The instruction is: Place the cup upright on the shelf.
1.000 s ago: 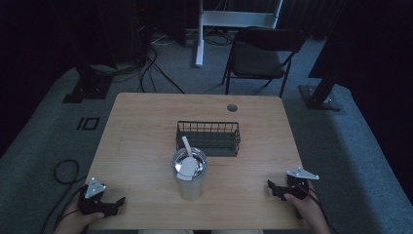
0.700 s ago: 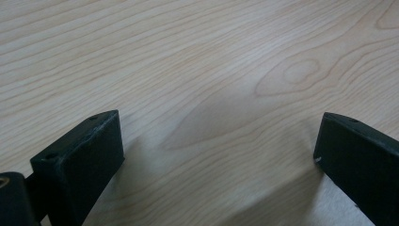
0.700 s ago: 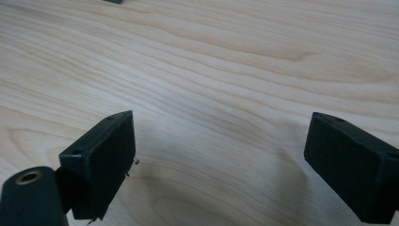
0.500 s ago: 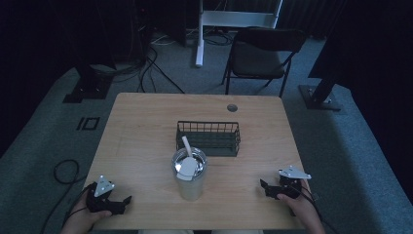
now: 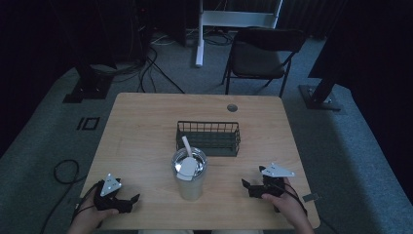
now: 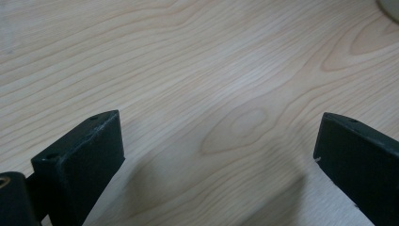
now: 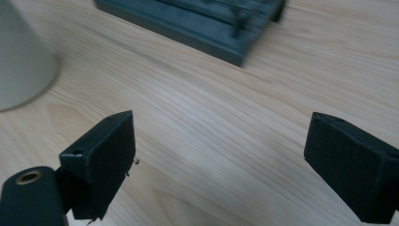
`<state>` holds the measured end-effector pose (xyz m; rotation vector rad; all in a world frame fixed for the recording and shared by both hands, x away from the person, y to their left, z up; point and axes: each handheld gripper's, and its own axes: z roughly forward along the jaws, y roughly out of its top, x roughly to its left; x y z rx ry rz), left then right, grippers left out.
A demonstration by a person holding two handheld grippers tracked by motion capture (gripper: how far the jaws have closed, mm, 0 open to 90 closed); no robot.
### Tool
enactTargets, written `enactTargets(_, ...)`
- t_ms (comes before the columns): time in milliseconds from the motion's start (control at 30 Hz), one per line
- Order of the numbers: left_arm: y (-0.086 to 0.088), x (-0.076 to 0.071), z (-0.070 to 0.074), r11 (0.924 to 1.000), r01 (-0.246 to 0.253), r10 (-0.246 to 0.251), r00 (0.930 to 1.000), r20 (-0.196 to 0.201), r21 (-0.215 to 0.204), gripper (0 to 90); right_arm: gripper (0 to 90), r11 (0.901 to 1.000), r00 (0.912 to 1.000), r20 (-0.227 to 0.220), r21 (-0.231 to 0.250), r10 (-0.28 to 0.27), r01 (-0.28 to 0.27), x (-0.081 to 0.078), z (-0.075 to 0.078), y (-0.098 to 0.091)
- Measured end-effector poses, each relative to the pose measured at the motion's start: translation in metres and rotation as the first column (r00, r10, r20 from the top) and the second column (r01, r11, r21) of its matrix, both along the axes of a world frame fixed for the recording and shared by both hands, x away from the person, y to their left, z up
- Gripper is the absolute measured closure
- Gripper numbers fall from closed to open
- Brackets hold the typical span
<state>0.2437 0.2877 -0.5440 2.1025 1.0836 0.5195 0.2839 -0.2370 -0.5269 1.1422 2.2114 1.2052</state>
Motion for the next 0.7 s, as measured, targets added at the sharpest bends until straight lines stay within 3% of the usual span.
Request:
enactTargets(433, -0.026, 0.005, 0.004, 0.9960, 0.083, -0.082, 0.9960, 0.036, -0.032, 2.6, 9.2, 0.9863, 0.9870, 0.030, 0.045, 0.158, -0.159, -0.001, 0.001, 0.042)
enactTargets(500, -0.033, 0.005, 0.004, 0.9928, 0.119, -0.118, 0.9926, 0.027, -0.016, 4.3, 9.2, 0.9766, 0.9771, 0.062, 0.058, 0.204, -0.207, -0.003, 0.004, 0.046)
enactTargets(633, -0.043, 0.009, 0.006, 0.9910, 0.131, -0.129, 0.9905, 0.047, -0.029, 4.3, 9.2, 0.9478, 0.9474, 0.120, 0.084, 0.297, -0.308, -0.010, 0.010, 0.056)
enactTargets(700, -0.047, 0.011, 0.007, 0.9896, 0.139, -0.137, 0.9892, 0.052, -0.038, 4.3, 9.1, 0.9428, 0.9401, 0.138, 0.078, 0.312, -0.324, -0.011, 0.011, 0.059)
